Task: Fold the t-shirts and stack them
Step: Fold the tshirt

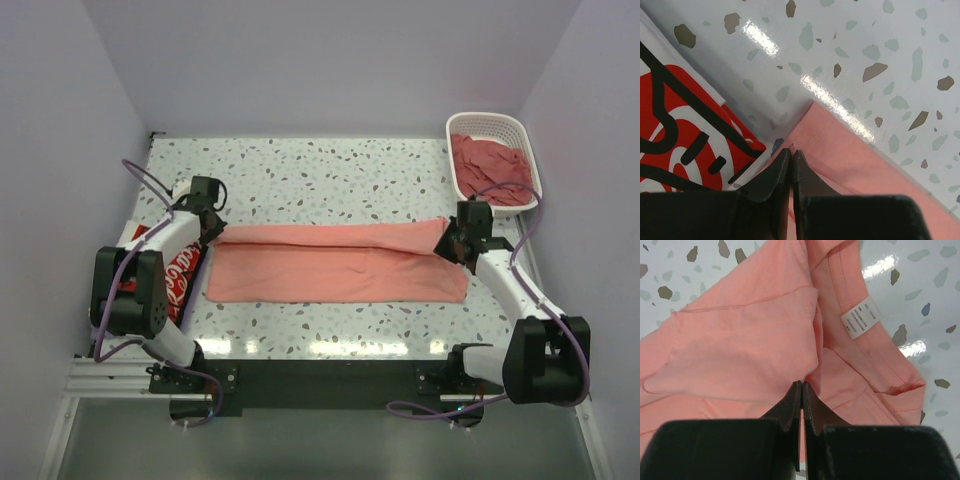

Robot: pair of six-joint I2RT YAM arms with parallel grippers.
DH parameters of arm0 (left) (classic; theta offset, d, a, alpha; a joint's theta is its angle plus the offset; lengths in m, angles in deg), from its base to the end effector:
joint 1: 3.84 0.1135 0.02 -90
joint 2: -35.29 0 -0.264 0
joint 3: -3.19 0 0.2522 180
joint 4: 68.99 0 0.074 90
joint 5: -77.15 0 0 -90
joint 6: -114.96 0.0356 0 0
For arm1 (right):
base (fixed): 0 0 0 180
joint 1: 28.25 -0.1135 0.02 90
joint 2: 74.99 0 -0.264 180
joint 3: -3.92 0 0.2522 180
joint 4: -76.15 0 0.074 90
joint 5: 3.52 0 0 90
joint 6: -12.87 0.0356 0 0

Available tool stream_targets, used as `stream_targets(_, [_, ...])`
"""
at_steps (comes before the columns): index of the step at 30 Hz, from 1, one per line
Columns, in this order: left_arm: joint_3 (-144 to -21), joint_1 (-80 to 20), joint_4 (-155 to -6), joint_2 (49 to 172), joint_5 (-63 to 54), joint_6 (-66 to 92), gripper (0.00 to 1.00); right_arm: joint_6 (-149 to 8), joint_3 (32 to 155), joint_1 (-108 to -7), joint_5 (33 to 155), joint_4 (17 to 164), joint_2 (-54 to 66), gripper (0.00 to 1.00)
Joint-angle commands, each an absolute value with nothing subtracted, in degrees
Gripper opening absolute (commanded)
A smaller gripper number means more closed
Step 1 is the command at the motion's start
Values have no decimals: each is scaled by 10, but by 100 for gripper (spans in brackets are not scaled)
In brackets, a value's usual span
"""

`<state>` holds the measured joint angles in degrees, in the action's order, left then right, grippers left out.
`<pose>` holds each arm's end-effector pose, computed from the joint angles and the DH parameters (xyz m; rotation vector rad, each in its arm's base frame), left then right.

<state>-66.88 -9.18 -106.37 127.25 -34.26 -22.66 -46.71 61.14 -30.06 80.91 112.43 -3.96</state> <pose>0.3176 -0.0166 0.1912 -1.0223 2.2840 0.1167 0.2493 0.0044 0.2190 0.6456 2.3570 0.1321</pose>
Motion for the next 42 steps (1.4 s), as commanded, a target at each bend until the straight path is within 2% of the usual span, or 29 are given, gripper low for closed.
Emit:
stream_targets(1, [-659,-93,-1033,1249,-355,-238,0,-458,596,-297,814,1105,-69,0])
stream_targets(17, [-600,-93,-1005,1219,-346,-244,1,-437,529,-297,830,1074,-74,0])
stream_targets(19, [-593,-93,-1002,1217,-341,-243,6,-433,522,-295,831,1066,-74,3])
stream_targets(24, [-578,-93,-996,1184,-333,-244,38,-432,509,-266,858,1061,-66,15])
stream_targets(26, [-580,-93,-999,1164,-332,-241,53,-435,513,-263,859,1065,-71,21])
stream_targets(28, [-592,-93,-1009,1155,-332,-236,59,-439,518,-264,863,1072,-88,33])
stream_targets(29, [-601,-93,-1016,1148,-332,-233,59,-445,527,-263,861,1075,-94,39])
stream_targets(32, [-615,-100,-1029,1138,-327,-227,60,-459,551,-264,864,1088,-107,48])
stream_targets(39, [-627,-148,-1024,1139,-296,-215,60,-483,629,-278,881,1060,-35,52])
stream_targets(42, [-634,-160,-1023,1153,-287,-213,60,-491,667,-321,879,1041,18,52])
